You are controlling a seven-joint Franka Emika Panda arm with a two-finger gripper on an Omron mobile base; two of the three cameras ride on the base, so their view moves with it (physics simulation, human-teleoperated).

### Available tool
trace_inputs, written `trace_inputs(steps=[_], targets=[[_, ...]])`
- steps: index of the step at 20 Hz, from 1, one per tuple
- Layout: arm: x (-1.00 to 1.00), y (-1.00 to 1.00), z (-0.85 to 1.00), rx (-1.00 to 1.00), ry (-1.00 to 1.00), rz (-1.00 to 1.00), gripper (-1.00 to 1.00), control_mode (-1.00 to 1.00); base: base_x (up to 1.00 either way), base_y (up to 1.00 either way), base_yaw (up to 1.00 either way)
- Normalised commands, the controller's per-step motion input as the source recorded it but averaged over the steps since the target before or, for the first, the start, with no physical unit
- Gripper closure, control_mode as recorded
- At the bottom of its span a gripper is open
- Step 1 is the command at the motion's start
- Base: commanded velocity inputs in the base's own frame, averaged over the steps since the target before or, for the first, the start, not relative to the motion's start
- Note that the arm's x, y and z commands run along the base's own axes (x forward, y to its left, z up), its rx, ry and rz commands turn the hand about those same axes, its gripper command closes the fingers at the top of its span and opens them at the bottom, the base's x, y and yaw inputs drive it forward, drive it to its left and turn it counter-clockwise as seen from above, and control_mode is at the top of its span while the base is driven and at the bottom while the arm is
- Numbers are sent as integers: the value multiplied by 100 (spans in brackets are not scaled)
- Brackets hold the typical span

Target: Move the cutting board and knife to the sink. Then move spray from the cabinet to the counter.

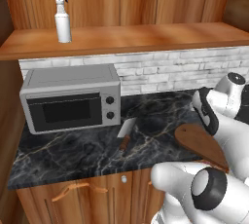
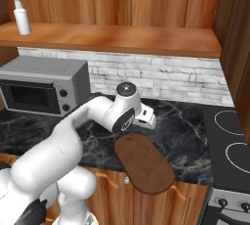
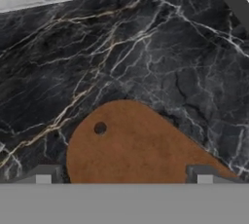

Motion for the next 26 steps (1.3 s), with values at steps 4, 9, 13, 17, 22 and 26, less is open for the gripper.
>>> trace_inputs(steps=[4, 9, 13, 17, 22, 26], targets=[[-51, -16, 17, 10, 2, -14, -100, -100, 0, 0, 0], [-52, -6, 10, 9, 1, -16, -100, -100, 0, 0, 0], [-45, -6, 21, 9, 3, -14, -100, -100, 0, 0, 0], [-46, -8, 23, 10, 3, -14, -100, -100, 0, 0, 0], [-49, -12, 15, 11, 3, -13, -100, -100, 0, 0, 0], [-48, -13, 6, 9, 3, -12, -100, -100, 0, 0, 0]])
